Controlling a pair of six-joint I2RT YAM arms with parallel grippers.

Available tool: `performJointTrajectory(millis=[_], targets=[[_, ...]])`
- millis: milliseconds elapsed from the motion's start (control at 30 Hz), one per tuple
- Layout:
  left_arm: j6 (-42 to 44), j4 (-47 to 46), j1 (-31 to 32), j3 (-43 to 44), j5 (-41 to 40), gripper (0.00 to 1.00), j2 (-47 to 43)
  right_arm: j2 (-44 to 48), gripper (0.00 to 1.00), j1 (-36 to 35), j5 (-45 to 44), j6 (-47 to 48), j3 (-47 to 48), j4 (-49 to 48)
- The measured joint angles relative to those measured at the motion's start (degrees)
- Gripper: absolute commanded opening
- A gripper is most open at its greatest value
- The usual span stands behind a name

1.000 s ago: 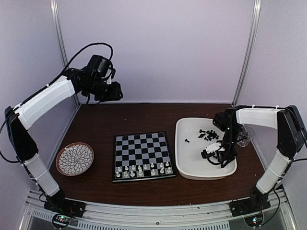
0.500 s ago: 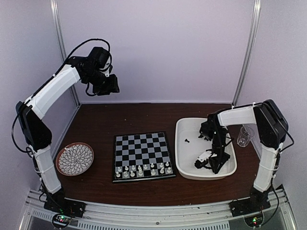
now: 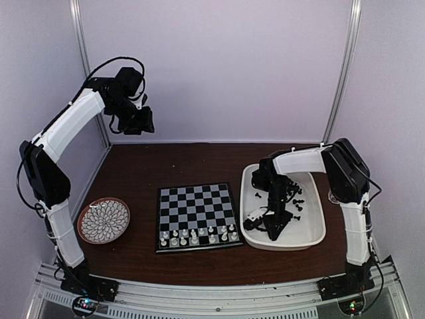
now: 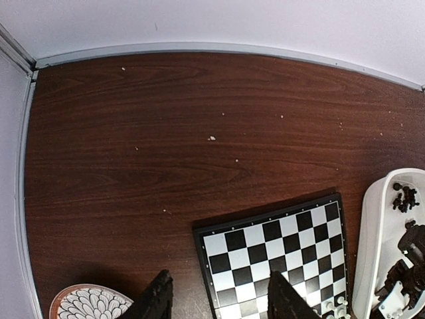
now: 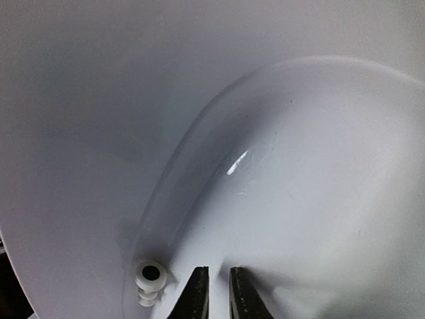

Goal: Set up the chess pieces on the board
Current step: Adjust the king in the storage box, then pick up the king from the storage box.

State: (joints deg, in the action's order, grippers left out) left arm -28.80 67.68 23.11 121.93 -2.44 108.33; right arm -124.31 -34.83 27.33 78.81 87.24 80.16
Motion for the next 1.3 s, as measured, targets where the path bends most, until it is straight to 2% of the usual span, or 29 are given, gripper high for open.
performJointTrajectory(millis=[200, 467, 600, 733, 867, 1000, 1067, 1133, 1200, 1300], targets=[[1.11, 0.5, -0.5, 0.39, 1.22, 0.49, 0.0, -0.2, 0.19, -1.6, 2.4, -1.4, 0.39, 0.35], [3.23, 0.59, -2.99, 2.86, 4.92, 0.49, 0.37, -3.78, 0.2, -1.27, 6.99, -13.14, 12.17, 2.29], [3.85, 0.55, -3.41, 4.85, 7.67, 0.48, 2.4, -4.46, 0.21, 2.67, 8.72, -19.8, 14.03, 1.88], [3.82, 0.42, -3.41, 5.29, 10.8, 0.48, 4.57, -4.72, 0.28, 7.28, 9.14, -25.7, 16.35, -0.04], [3.78, 0.44, -2.82, 6.05, 14.03, 0.49, 6.12, -4.81, 0.3, 12.11, 8.26, -30.82, 20.26, -1.22], [3.69, 0.17, -0.72, 7.78, 15.28, 0.49, 7.48, -4.07, 0.4, 16.87, 8.07, -28.3, 26.23, 1.68], [3.56, -0.11, 0.37, 7.87, 15.41, 0.49, 7.63, -1.42, 0.44, 17.75, 7.13, -23.74, 23.06, 3.65], [3.39, -0.39, 1.36, 7.82, 15.47, 0.49, 7.65, 3.02, 0.45, 16.44, 5.46, -19.26, 15.06, 4.33], [3.41, -0.68, 1.7, 7.82, 15.26, 0.49, 7.67, 6.84, 0.45, 12.79, 4.42, -15.93, 7.78, 5.86], [3.43, -1.07, 1.53, 7.82, 14.78, 0.49, 7.85, 9.31, 0.46, 6.71, 4.52, -15.04, 2.69, 5.97]])
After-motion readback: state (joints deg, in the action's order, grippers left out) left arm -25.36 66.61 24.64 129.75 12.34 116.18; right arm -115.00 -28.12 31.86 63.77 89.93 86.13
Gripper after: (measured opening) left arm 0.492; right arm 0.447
